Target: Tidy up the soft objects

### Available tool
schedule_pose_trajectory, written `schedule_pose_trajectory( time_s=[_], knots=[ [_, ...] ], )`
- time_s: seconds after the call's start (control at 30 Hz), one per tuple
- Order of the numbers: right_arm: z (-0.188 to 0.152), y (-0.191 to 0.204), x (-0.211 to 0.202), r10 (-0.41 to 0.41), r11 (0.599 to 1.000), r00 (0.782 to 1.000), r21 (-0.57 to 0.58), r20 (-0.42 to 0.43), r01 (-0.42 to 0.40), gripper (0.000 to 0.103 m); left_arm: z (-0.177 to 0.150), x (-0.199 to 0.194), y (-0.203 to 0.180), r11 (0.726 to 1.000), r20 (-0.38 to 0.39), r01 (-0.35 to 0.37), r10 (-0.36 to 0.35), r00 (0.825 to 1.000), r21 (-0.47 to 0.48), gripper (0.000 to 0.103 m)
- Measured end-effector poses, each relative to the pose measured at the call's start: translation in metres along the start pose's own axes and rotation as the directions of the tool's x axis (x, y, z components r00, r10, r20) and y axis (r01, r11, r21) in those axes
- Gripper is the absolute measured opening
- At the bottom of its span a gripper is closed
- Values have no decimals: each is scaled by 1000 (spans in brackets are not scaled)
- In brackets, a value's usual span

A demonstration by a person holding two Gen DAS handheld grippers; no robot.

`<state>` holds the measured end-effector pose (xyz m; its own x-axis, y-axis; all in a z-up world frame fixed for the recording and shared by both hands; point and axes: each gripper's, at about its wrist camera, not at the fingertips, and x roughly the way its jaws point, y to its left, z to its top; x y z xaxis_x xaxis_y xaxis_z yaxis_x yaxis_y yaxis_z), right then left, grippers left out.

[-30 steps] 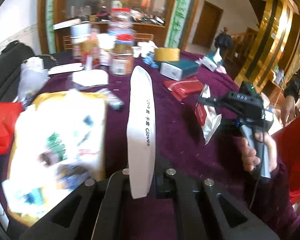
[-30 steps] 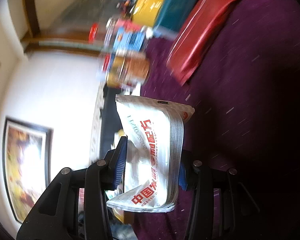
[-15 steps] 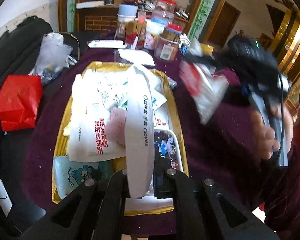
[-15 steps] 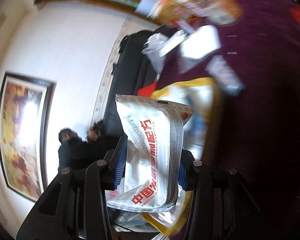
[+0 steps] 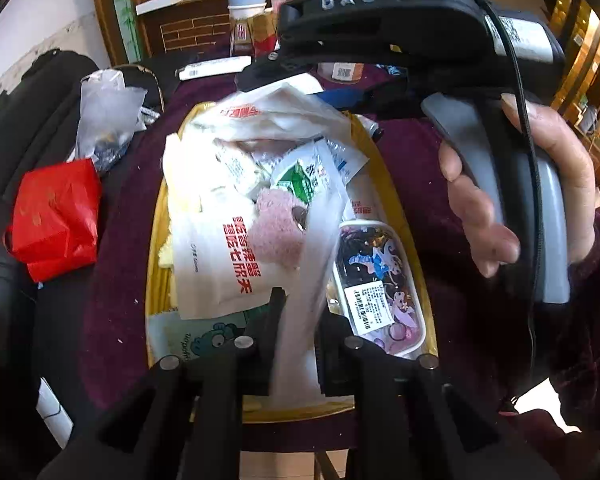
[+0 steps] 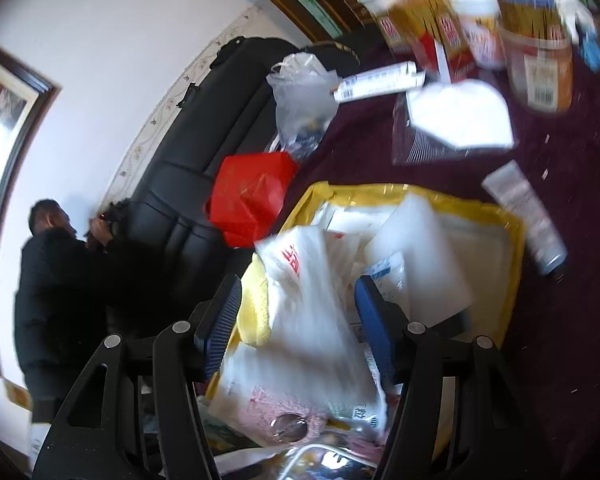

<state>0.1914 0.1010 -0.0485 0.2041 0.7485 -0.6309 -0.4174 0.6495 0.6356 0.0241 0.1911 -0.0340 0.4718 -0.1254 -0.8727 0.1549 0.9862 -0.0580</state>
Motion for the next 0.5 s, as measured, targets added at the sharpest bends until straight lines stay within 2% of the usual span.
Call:
schedule_pose_trajectory(
  time_s=[0.07, 0.13, 0.2, 0.4, 0.5],
  knots=[
    [1, 1, -14, -13, 1000, 999, -26, 48, 14, 60, 0, -11, 0, 1000, 35, -17, 17, 999, 4, 13],
    [2, -2, -27, 4, 1000, 997, -22, 79, -2, 60, 1, -20, 2, 1000, 67, -9, 9, 998, 1, 21],
    [1, -11, -42, 1, 1000, 994, -2, 112, -1, 60, 1, -24, 5, 1000, 85, -3, 5, 996, -17, 34],
    [-20, -56, -98, -34, 999, 982, 45, 185, 26, 60, 2, -33, 18, 994, 127, -14, 28, 991, -109, 37],
    [-37, -86, -128, -45, 995, 975, 94, 220, 24, 60, -2, -40, 11, 993, 160, 36, -18, 987, -114, 42]
  ],
)
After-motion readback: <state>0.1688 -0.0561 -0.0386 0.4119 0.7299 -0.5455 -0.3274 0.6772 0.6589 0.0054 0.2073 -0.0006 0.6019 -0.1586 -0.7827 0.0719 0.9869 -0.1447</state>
